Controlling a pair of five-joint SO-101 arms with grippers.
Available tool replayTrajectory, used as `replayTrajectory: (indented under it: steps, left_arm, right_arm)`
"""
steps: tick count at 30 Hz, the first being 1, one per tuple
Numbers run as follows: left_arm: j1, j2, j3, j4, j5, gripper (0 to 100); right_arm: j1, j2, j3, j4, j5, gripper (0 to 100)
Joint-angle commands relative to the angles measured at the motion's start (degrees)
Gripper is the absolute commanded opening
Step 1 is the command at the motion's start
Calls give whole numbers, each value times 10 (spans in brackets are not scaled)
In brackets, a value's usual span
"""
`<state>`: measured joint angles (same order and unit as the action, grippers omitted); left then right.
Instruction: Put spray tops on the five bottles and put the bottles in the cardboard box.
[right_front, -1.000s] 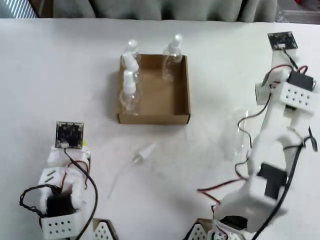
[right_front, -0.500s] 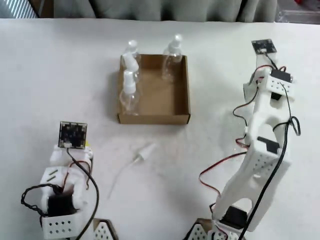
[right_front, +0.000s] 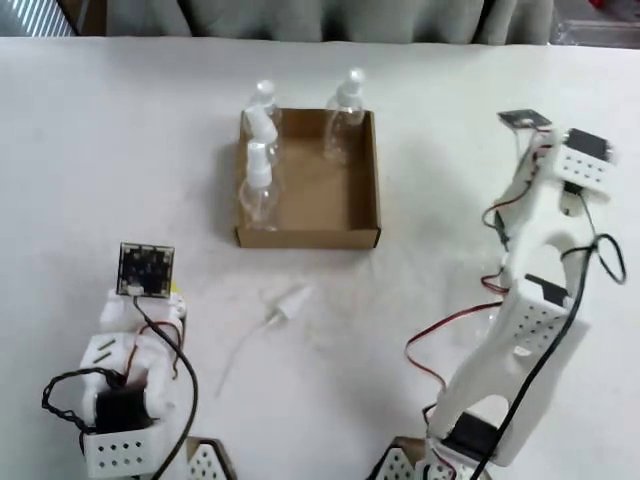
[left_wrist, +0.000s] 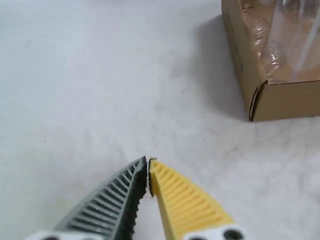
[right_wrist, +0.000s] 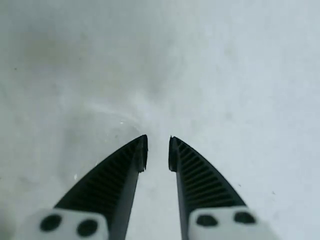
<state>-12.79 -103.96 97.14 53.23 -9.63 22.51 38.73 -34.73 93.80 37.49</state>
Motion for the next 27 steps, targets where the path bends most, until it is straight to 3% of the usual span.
replayTrajectory:
  steps: [1,5,11,14,20,27]
  left_arm:
    - [6,-7,-1,4,-7,20]
    - [5,-7,-1,4,-7,20]
    - [5,-7,-1,4,-7,20]
    - [6,-7,-1,4,-7,20]
    - [7,-7,-1,4,-7,20]
    - [7,-7,-1,4,-7,20]
  right_arm:
    - [36,-8,-33,38,28,51]
    - [77,-8,-28,46,89,51]
    - [158,-9,-28,47,98,52]
    - [187,-11,-13,49,159,52]
    - [214,-87,115,48,280,55]
    - [212,-227,288,42,302,56]
